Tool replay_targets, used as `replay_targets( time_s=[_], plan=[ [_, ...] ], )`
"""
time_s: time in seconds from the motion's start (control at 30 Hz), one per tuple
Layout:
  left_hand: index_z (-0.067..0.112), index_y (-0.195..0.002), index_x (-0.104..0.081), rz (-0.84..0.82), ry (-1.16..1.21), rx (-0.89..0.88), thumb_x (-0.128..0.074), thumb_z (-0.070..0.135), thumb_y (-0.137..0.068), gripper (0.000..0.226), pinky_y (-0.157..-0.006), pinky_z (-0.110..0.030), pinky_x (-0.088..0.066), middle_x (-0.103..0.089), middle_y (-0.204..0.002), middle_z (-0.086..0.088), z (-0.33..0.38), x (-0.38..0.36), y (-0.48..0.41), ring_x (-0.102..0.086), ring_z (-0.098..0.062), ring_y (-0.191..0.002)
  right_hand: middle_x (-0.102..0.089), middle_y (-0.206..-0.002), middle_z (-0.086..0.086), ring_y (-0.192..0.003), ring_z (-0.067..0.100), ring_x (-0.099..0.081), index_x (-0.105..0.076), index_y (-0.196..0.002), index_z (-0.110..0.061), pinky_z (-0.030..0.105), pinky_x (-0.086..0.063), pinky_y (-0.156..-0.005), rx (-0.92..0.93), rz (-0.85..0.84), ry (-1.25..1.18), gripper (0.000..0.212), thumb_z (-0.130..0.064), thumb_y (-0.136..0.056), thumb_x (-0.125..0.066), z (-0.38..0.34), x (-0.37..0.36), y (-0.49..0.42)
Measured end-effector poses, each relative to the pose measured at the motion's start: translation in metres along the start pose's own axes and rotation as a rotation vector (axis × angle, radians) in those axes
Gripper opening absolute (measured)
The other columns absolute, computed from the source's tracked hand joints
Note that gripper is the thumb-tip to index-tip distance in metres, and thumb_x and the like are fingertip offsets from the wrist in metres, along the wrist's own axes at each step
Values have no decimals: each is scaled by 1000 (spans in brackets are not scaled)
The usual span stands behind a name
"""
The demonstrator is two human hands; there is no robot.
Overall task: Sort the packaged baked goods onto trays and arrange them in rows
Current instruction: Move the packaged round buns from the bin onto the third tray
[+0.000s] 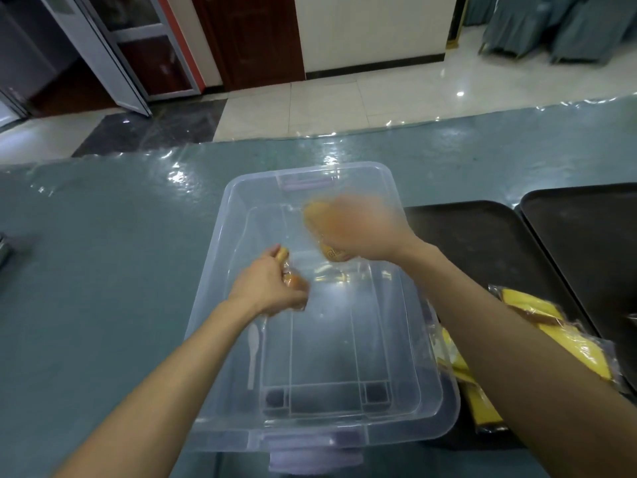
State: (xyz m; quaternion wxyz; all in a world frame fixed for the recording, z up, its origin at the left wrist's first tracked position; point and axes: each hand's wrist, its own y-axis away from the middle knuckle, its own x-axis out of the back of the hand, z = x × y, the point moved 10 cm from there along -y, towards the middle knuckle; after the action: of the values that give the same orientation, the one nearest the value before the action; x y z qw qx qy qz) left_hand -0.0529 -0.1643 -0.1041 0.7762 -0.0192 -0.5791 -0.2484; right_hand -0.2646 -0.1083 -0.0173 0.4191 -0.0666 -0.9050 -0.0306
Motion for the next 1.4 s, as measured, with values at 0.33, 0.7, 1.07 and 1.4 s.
replay_targets(
  time_s=[0.33, 0.7, 1.07, 1.4],
  plan=[
    [38, -101, -84, 372, 77, -350, -83, 56, -76, 31, -95, -36, -54, -8, -181, 19, 187, 92, 63, -59, -17, -137, -74, -111, -8, -98, 14, -72, -68, -130, -33, 38, -61, -91, -47, 292, -160, 52, -46, -85, -88, 85, 149, 86],
    [37, -86, -79, 269, -98, -595, -73, 57, -73, 24, -84, -38, -58, -6, -182, 18, 458, -80, 82, -71, -21, -120, -77, -102, -17, -91, -1, -74, -70, -124, -35, 39, -65, -88, -396, 232, -219, 48, -50, -83, -89, 360, 223, 265],
    [42, -91, -74, -16, -41, -915, -78, 58, -80, 20, -89, -38, -58, -2, -183, 16, 685, -242, 77, -68, -17, -124, -73, -104, -17, -91, -3, -69, -56, -126, -34, 28, -60, -80, -783, 514, -263, 57, -46, -83, -91, 546, 317, 460],
    [39, -90, -71, -82, -170, -1069, -70, 58, -77, 23, -81, -42, -60, -2, -182, 16, 947, -369, 90, -67, -26, -122, -72, -105, -13, -90, 6, -72, -64, -118, -29, 36, -65, -75, -1035, 776, -341, 49, -50, -83, -91, 759, 440, 630]
  ],
)
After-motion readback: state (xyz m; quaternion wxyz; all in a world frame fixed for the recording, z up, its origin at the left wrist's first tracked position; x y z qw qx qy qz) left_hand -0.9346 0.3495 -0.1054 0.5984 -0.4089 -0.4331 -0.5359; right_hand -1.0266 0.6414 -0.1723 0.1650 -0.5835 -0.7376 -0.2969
